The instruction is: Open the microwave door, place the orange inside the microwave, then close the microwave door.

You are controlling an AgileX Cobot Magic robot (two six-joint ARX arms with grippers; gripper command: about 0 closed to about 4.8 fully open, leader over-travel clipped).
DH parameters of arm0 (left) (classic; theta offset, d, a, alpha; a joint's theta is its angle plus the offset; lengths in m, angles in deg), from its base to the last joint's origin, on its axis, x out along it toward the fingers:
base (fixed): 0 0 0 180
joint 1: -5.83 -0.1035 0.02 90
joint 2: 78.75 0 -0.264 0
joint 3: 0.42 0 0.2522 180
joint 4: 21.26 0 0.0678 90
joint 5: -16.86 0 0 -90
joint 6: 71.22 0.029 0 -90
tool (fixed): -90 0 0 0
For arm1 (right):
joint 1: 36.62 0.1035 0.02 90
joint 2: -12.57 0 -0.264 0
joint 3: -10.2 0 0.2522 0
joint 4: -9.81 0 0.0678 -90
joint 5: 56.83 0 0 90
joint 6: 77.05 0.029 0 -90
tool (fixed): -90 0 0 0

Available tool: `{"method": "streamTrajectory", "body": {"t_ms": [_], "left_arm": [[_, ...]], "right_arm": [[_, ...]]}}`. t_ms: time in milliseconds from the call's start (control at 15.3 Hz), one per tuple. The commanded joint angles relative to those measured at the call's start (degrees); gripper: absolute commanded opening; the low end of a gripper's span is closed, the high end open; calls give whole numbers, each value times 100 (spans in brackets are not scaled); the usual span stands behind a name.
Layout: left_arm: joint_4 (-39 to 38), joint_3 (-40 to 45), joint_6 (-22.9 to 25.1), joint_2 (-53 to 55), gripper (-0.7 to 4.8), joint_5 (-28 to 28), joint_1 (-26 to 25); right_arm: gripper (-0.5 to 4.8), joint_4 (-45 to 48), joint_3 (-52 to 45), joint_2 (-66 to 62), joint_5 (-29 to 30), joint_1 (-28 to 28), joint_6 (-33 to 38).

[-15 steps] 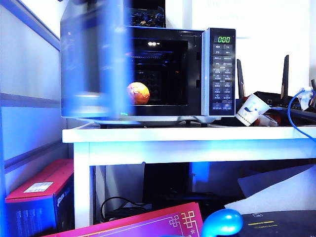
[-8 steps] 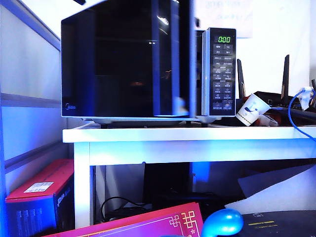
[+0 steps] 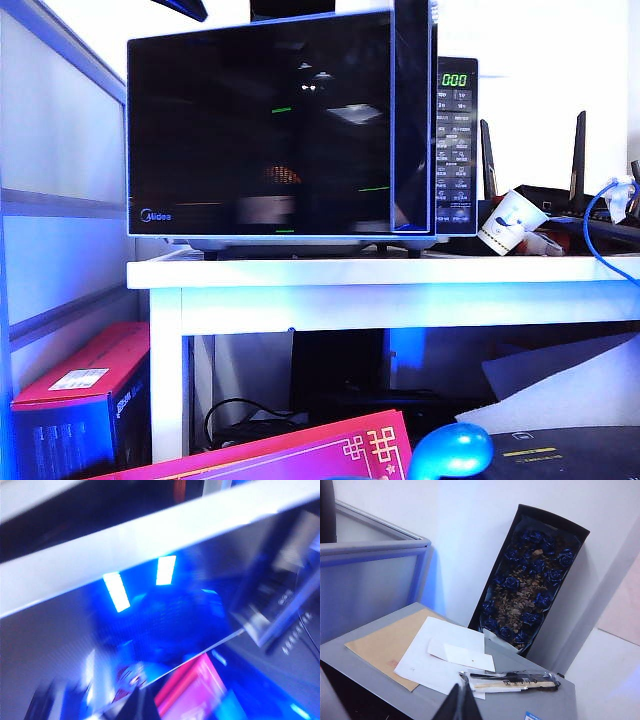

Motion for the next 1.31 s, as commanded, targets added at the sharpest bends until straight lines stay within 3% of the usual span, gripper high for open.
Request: {"method": "streamTrajectory", "body": {"t_ms": [65, 261, 783, 979, 1044, 1306], "left_arm": [[446, -7, -111, 109, -5, 92, 48], [938, -7, -258, 275, -5, 94, 90], [1816, -7, -531, 846, -5, 872, 192], [2398, -7, -509, 1134, -5, 817, 662], [2592, -7, -509, 1222, -5, 737, 791], [3386, -7, -507, 1631, -5, -590, 1137]], "right_arm": [[0, 149, 24, 52, 22, 7, 20], [-1, 339, 24, 63, 22, 4, 20], [0, 662, 24, 107, 17, 4, -2], [0, 811, 24, 153, 17, 4, -2], [-1, 820, 24, 166, 17, 4, -2], [-1, 822, 22, 280, 17, 4, -2]]}}
